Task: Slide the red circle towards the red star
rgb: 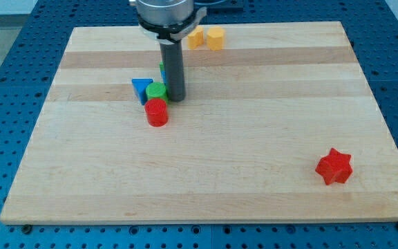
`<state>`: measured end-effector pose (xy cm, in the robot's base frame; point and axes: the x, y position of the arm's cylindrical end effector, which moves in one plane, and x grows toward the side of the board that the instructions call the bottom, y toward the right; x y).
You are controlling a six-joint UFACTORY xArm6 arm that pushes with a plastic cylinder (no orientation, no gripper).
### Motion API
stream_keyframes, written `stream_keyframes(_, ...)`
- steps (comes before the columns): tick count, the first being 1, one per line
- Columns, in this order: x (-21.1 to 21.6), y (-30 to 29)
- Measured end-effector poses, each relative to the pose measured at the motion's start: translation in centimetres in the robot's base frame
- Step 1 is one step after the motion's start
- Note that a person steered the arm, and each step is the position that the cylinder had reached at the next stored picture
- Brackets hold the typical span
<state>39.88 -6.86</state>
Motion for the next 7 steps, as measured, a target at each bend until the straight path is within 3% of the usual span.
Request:
stream_keyframes(3,1.0,-6.6)
stream_keyframes(5,2.6,-3.2)
stream_keyframes(7,7.9,-0.9)
